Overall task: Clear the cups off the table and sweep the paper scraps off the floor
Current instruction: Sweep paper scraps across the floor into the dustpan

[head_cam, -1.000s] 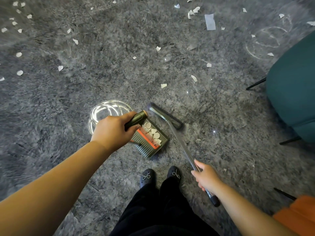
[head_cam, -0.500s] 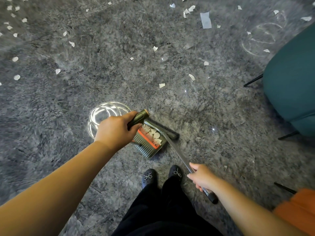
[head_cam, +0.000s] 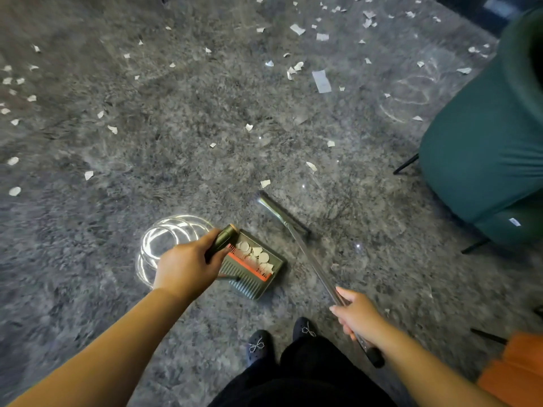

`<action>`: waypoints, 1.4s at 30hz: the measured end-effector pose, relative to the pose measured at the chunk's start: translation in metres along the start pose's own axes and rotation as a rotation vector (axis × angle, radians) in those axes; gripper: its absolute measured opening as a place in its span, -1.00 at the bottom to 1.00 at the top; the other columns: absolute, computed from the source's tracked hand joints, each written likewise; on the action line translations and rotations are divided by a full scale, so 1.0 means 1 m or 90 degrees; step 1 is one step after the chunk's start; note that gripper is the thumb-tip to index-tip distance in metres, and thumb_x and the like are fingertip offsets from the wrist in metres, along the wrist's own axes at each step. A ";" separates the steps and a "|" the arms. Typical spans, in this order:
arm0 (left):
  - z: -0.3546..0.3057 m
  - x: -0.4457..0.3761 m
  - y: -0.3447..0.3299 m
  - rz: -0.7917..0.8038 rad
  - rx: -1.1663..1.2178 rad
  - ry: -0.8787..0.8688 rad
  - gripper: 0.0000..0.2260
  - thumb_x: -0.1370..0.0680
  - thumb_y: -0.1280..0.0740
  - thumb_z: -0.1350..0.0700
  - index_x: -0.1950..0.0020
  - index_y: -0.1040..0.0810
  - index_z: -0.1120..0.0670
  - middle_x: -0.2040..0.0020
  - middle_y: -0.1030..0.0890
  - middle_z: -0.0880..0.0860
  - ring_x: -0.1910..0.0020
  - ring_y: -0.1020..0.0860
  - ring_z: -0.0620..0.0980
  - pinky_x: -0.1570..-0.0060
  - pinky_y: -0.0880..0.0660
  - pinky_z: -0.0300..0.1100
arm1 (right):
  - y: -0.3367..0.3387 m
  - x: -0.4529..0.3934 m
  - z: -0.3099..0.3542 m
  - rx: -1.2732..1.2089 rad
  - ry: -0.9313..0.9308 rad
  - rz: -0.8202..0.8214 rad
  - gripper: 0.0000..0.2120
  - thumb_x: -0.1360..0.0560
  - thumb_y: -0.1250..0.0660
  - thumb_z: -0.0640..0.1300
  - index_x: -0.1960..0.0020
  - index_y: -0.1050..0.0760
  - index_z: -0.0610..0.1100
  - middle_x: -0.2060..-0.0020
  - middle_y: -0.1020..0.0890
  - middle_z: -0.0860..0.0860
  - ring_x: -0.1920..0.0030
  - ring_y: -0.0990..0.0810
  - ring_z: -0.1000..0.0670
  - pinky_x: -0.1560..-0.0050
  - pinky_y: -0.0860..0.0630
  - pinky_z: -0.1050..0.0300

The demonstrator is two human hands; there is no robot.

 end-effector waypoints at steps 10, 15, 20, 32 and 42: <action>-0.007 -0.092 0.019 -0.038 0.027 0.015 -0.62 -0.52 -0.34 -0.13 -0.34 -0.48 -0.17 0.10 -0.69 0.01 0.09 -0.63 0.13 0.27 -0.43 -0.15 | 0.065 -0.074 0.091 -0.087 0.025 -0.064 -0.44 -0.56 -0.25 -0.32 -0.52 -0.19 -0.15 0.45 -0.41 -0.12 0.53 -0.33 -0.02 0.63 -0.29 0.23; -0.029 -0.180 0.023 -0.015 0.007 0.014 -0.65 -0.53 -0.31 -0.15 -0.31 -0.50 -0.18 0.08 -0.68 0.03 0.07 -0.61 0.14 0.23 -0.44 -0.13 | 0.121 -0.142 0.143 -0.106 -0.011 -0.068 -0.42 -0.58 -0.24 -0.33 -0.54 -0.11 -0.18 0.47 -0.42 -0.14 0.54 -0.34 -0.03 0.65 -0.29 0.22; -0.042 -0.261 0.029 0.005 -0.011 0.026 -0.64 -0.53 -0.31 -0.16 -0.32 -0.49 -0.19 0.01 -0.68 0.01 0.01 -0.61 0.11 0.19 -0.45 -0.13 | 0.172 -0.200 0.190 -0.087 -0.040 -0.076 -0.45 -0.59 -0.20 -0.34 -0.53 -0.11 -0.24 0.46 -0.40 -0.15 0.51 -0.32 -0.06 0.68 -0.25 0.23; -0.033 -0.351 0.044 0.004 -0.021 0.023 -0.63 -0.51 -0.38 -0.10 -0.31 -0.53 -0.14 0.10 -0.68 0.02 0.13 -0.61 0.12 0.27 -0.34 -0.20 | 0.185 -0.278 0.225 -0.011 -0.128 -0.028 -0.51 -0.61 -0.17 -0.34 -0.51 -0.16 -0.24 0.51 -0.37 -0.13 0.73 -0.28 0.06 0.68 -0.21 0.31; -0.021 -0.367 0.044 0.041 -0.051 -0.043 -0.59 -0.52 -0.27 -0.22 -0.36 -0.46 -0.20 0.04 -0.68 0.00 0.05 -0.62 0.11 0.17 -0.50 -0.13 | 0.095 -0.233 0.227 0.057 -0.102 0.021 -0.39 -0.57 -0.24 -0.31 -0.55 -0.09 -0.13 0.51 -0.44 -0.08 0.65 -0.35 0.04 0.63 -0.33 0.21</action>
Point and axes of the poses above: each hand's wrist, its own x-axis away from the middle knuckle, its own y-axis out of the back of the hand, z = x × y, the point moved 8 cm from there along -x, towards the middle knuckle
